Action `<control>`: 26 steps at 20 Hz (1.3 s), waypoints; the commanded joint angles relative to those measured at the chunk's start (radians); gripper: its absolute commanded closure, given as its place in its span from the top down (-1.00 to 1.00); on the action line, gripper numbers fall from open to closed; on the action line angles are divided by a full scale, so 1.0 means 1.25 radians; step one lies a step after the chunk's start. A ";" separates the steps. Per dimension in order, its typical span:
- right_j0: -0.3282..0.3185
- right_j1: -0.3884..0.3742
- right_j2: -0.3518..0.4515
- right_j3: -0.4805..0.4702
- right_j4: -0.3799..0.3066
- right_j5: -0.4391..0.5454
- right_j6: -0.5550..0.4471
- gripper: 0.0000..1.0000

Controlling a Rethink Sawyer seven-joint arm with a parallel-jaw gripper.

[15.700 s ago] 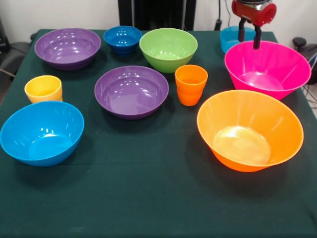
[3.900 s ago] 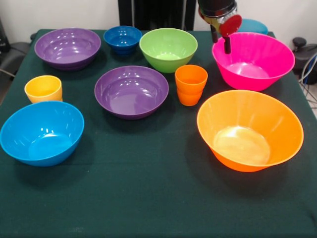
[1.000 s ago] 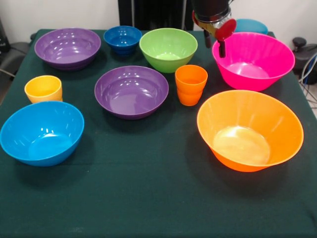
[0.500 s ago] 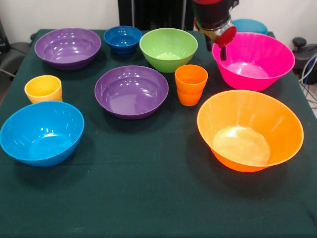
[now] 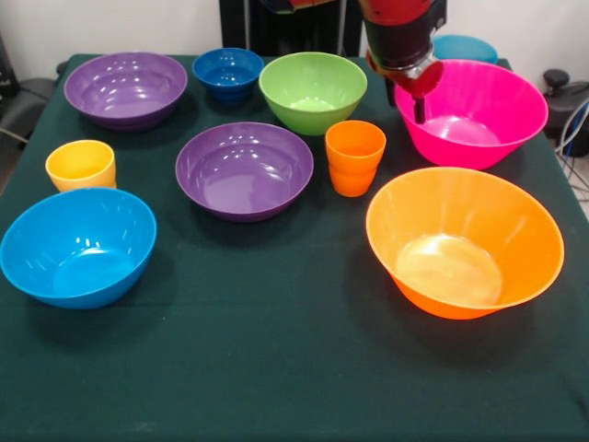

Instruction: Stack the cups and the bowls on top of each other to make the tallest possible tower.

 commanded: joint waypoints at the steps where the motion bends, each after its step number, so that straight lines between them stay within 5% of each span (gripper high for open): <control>1: 0.039 0.046 -0.018 -0.081 -0.045 -0.064 -0.016 1.00; 15: 0.034 0.081 -0.025 -0.097 -0.070 -0.081 -0.042 1.00; 16: 0.047 0.076 -0.039 -0.098 -0.074 -0.099 -0.030 -1.00; 26: 0.022 0.074 -0.011 -0.089 -0.067 -0.086 -0.041 -1.00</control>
